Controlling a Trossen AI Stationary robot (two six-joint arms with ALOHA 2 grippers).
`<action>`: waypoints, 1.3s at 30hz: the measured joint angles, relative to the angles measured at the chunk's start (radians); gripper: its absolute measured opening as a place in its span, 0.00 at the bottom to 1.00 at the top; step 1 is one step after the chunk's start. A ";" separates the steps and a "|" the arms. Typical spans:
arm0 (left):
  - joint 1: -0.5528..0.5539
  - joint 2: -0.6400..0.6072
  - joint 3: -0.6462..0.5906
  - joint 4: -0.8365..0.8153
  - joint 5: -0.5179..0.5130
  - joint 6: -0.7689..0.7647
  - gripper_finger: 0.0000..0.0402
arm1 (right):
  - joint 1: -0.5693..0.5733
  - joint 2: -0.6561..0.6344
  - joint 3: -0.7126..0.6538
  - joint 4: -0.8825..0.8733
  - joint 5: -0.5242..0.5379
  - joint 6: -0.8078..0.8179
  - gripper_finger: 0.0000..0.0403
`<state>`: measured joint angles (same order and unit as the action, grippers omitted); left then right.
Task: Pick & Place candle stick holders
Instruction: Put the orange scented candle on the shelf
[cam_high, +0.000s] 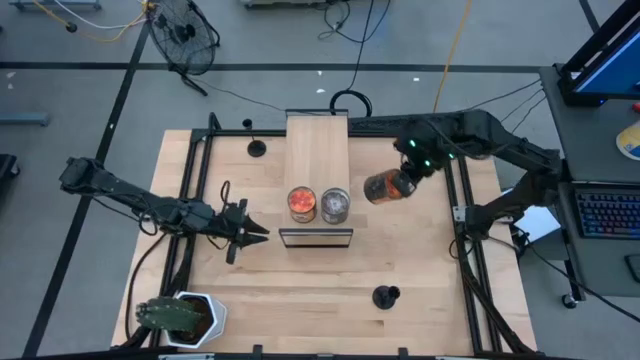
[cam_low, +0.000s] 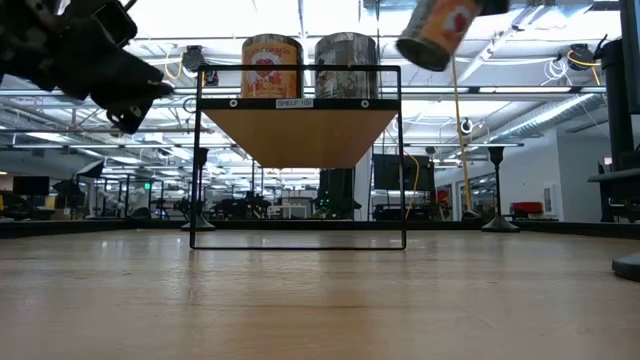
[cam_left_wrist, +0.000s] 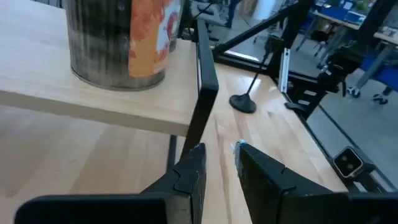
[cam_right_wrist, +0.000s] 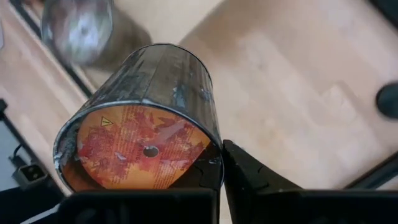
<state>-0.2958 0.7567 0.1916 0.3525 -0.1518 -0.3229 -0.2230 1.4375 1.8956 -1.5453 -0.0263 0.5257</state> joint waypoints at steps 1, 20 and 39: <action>0.000 0.000 -0.005 0.000 0.004 0.000 0.23 | -0.018 0.025 0.031 -0.002 0.000 -0.022 0.00; 0.105 -0.011 -0.008 -0.022 0.126 0.054 0.23 | -0.249 0.360 0.339 0.169 0.016 -0.358 0.00; 0.164 -0.014 -0.008 -0.029 0.125 0.051 0.23 | -0.196 0.458 0.339 0.261 -0.114 -0.418 0.00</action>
<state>-0.1318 0.7429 0.1841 0.3237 -0.0269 -0.2716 -0.4188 1.8955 2.2341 -1.2841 -0.1403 0.1072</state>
